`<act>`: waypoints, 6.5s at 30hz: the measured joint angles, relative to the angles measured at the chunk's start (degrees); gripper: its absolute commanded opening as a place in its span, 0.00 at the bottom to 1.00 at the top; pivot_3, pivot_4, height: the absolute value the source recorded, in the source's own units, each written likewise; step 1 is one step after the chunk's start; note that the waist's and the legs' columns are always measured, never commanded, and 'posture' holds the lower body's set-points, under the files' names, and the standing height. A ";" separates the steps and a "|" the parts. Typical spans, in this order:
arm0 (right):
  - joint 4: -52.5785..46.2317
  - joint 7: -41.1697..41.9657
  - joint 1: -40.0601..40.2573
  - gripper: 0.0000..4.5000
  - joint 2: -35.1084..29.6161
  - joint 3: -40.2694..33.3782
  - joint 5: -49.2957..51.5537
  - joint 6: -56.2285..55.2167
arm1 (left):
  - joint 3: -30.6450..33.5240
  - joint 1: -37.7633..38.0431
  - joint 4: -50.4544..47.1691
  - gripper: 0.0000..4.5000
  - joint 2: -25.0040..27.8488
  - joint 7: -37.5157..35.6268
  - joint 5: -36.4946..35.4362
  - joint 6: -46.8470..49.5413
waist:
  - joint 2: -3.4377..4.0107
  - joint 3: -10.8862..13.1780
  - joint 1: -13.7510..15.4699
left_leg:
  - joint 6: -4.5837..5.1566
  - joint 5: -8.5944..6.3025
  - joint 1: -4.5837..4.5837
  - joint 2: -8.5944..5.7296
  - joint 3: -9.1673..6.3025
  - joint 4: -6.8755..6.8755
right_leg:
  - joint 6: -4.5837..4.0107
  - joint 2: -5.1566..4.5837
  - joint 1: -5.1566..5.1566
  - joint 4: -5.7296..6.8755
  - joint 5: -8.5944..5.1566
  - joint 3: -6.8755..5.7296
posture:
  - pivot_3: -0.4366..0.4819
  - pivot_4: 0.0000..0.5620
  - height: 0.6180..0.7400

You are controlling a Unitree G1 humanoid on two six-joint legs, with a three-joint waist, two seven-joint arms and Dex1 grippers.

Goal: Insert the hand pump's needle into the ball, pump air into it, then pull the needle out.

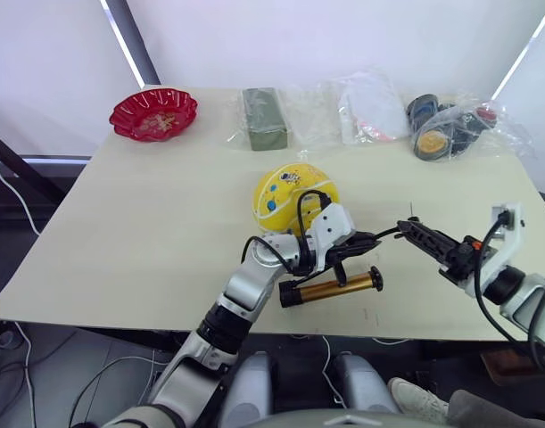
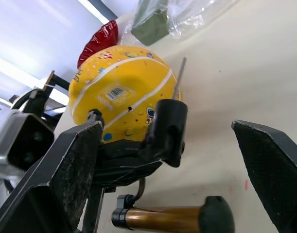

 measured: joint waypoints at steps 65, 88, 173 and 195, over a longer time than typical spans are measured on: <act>-8.33 46.78 -32.49 0.07 -37.02 36.67 -63.54 -7.76 | 35.43 11.31 -39.55 1.00 34.41 3.37 -42.94 44.09 | 0.18 0.28 -1.03 | -0.02 0.00 0.00 0.26 0.07 -0.14 | 0.01 -0.17 -0.14 -0.13 -0.34 -0.10 | 0.48 0.27 1.00; 8.01 68.76 -54.28 0.07 -15.85 55.45 -95.58 -8.67 | 32.48 11.41 -38.46 1.00 36.14 26.72 -41.16 50.07 | 0.23 0.37 -0.31 | -0.05 0.00 0.01 0.24 0.02 -0.20 | -0.16 -0.14 -0.16 -0.02 -0.16 -0.17 | 0.48 0.27 1.00; 10.14 67.38 -62.52 0.07 -2.47 65.44 -106.18 10.56 | 29.44 -6.42 -30.24 0.00 7.98 41.03 -22.00 72.06 | 0.11 0.39 -3.03 | -0.06 0.00 0.12 0.22 0.05 -0.14 | -0.18 -0.19 -0.19 0.22 -0.11 -0.08 | 0.48 0.27 1.00; 12.38 67.64 -63.85 0.07 -0.75 68.11 -108.59 9.95 | 29.38 -6.23 -30.65 0.00 7.80 41.16 -21.36 72.39 | 0.11 0.39 -3.02 | -0.07 -0.01 0.11 0.23 0.03 -0.14 | -0.20 -0.24 -0.20 0.21 -0.10 -0.11 | 0.48 0.27 1.00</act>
